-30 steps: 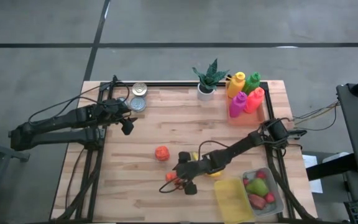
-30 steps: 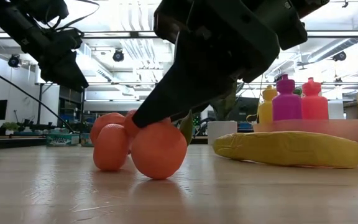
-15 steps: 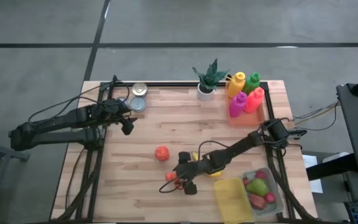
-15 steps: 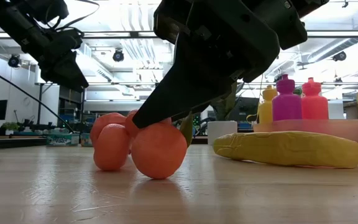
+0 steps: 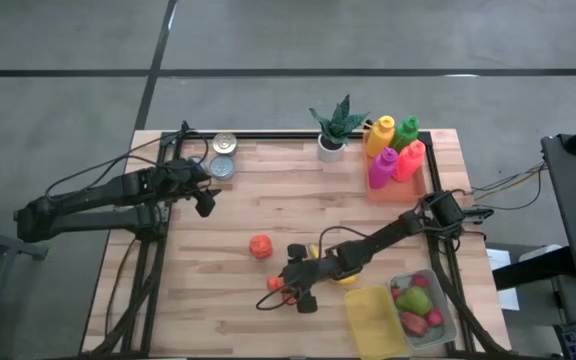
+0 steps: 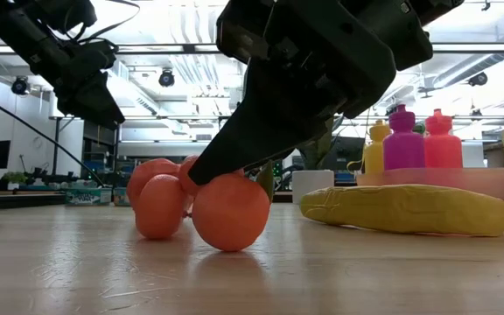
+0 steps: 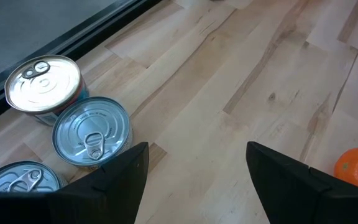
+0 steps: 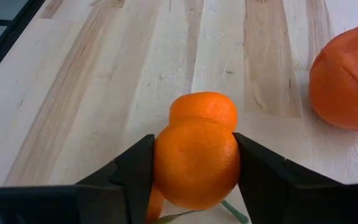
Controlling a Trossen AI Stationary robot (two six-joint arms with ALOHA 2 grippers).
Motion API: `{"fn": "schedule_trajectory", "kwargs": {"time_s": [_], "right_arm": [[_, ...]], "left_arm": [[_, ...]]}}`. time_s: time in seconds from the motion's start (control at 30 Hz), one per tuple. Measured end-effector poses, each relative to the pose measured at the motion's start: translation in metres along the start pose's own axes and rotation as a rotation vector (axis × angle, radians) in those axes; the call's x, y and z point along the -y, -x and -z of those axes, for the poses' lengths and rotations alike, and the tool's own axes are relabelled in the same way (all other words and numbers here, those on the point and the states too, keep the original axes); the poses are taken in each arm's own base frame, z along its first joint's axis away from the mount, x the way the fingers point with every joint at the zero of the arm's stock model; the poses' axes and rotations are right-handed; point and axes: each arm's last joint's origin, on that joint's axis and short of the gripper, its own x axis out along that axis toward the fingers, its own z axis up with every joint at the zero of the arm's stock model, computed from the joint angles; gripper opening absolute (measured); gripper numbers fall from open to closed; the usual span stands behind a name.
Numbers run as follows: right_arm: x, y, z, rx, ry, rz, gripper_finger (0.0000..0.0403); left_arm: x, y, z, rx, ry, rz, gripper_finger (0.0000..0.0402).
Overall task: Pick & Place Food Item
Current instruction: Put the tangerine into the gray bin
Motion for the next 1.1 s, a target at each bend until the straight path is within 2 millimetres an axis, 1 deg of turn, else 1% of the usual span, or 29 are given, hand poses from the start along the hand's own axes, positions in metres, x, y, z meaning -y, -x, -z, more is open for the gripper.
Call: {"fn": "schedule_trajectory", "kwargs": {"time_s": [0.27,0.33,0.43,0.6,0.77,1.0,1.1], "right_arm": [[0.0,0.001,-0.001,0.002,-0.001,0.0,0.0194],[0.0,0.004,-0.003,0.005,0.0,-0.001,0.0194],[0.0,0.017,-0.012,0.011,0.001,0.0,0.0194],[0.006,0.052,-0.031,-0.008,-0.006,0.03,0.0194],[0.009,0.098,-0.044,-0.048,-0.027,0.056,0.0194],[0.012,0.16,-0.05,-0.112,-0.177,0.074,0.0195],[0.012,0.184,-0.046,-0.162,-0.252,0.087,0.0195]], "left_arm": [[0.0,0.0,0.0,0.0,0.0,0.0,0.0275],[0.0,0.0,0.0,0.0,0.0,0.0,0.0275],[0.0,0.0,0.0,0.0,0.0,0.0,0.0275],[0.0,0.0,0.0,-0.001,0.0,0.0,0.0275],[0.0,0.0,0.0,-0.001,0.0,0.0,0.0275],[0.0,0.0,0.0,0.0,0.0,0.0,0.0275],[0.0,0.0,0.0,0.0,0.0,0.0,0.0275]]}}
